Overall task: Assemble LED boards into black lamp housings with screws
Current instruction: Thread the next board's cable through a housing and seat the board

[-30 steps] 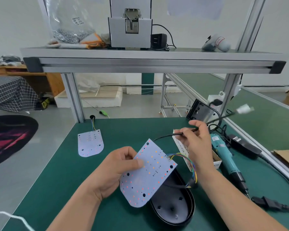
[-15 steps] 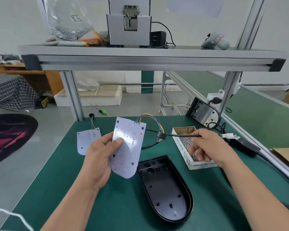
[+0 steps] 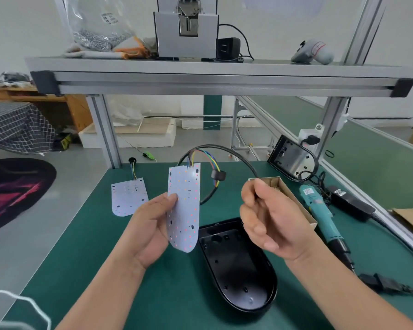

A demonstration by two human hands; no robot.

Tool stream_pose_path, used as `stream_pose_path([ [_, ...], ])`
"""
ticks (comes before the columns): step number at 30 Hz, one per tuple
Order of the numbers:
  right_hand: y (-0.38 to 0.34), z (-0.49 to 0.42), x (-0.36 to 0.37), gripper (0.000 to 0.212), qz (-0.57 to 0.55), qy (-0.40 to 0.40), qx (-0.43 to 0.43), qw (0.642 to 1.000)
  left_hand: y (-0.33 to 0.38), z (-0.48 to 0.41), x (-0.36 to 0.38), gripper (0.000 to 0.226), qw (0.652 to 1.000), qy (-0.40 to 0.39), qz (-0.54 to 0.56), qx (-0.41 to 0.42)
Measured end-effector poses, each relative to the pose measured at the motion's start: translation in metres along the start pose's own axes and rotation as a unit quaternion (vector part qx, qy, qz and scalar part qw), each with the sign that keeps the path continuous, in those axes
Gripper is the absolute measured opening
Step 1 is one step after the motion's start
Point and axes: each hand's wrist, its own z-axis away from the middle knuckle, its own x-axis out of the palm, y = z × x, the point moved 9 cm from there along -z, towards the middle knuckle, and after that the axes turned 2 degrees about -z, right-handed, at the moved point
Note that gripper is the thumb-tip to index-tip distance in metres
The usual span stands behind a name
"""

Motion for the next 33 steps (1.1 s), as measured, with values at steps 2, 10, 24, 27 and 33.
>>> stream_pose_path([
  [2, -0.001, 0.003, 0.007, 0.044, 0.030, -0.031, -0.011, 0.999, 0.000, -0.001, -0.002, 0.025, 1.000, -0.005, -0.004, 0.000],
  [10, 0.018, -0.005, 0.015, 0.049, -0.102, -0.094, -0.014, 0.990, -0.016, 0.001, 0.000, 0.029, 0.998, 0.004, -0.036, -0.053],
  [24, 0.025, -0.011, -0.032, 0.040, 0.144, 0.104, 0.047, 0.983, -0.027, 0.003, 0.015, 0.031, 0.995, -0.061, -0.047, -0.068],
  [27, 0.006, -0.002, -0.052, 0.029, 0.355, 0.146, 0.086, 0.919, -0.030, 0.002, 0.008, 0.028, 0.996, -0.029, -0.029, -0.074],
  [33, -0.012, 0.002, -0.072, 0.022, 0.483, 0.212, 0.044, 0.848, -0.033, 0.001, 0.007, 0.026, 0.997, -0.017, 0.004, -0.081],
])
